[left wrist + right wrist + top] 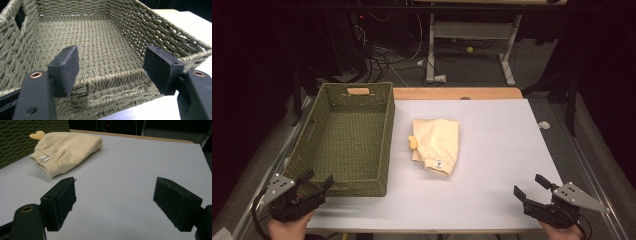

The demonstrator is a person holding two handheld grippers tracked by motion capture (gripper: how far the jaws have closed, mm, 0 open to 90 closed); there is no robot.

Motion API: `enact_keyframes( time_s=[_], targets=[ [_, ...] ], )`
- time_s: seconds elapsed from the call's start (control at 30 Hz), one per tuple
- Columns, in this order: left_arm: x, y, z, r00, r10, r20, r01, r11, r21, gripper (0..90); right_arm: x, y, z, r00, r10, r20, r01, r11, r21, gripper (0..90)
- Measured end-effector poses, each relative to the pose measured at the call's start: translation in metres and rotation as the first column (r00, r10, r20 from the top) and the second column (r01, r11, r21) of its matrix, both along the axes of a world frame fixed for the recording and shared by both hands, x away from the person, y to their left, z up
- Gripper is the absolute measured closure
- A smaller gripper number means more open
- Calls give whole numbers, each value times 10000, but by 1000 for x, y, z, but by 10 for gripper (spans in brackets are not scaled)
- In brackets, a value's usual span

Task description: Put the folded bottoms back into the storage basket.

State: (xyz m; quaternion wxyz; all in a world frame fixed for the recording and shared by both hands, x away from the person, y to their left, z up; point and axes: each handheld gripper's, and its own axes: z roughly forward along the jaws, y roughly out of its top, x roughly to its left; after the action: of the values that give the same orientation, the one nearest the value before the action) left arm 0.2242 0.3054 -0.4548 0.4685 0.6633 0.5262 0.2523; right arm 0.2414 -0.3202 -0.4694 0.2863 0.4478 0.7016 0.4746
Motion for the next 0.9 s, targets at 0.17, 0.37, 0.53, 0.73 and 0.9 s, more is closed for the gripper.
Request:
enact_keyframes(
  time_s=[0.17,0.37,0.53,0.73,0.9],
  targets=[
    [-1,0,-1,10000,15,52,-15,10000,-1,273,1,1,0,10000,58,-16,-58,10000,4,191],
    [-2,0,-1,10000,15,82,-16,10000,32,272,1,1,0,10000,73,-22,-73,10000,-25,191],
    [-4,0,0,9999,3,115,-3,10000,22,272,1,1,-1,9999,126,-70,-126,9999,-6,191],
    [-3,-2,1,9998,-88,155,88,10000,45,273,1,2,-1,9999,141,-59,-141,9999,-47,191],
    [-2,-2,3,9998,-52,214,53,10000,-44,272,2,3,-1,9998,180,-90,-181,9998,-88,191]
  ],
)
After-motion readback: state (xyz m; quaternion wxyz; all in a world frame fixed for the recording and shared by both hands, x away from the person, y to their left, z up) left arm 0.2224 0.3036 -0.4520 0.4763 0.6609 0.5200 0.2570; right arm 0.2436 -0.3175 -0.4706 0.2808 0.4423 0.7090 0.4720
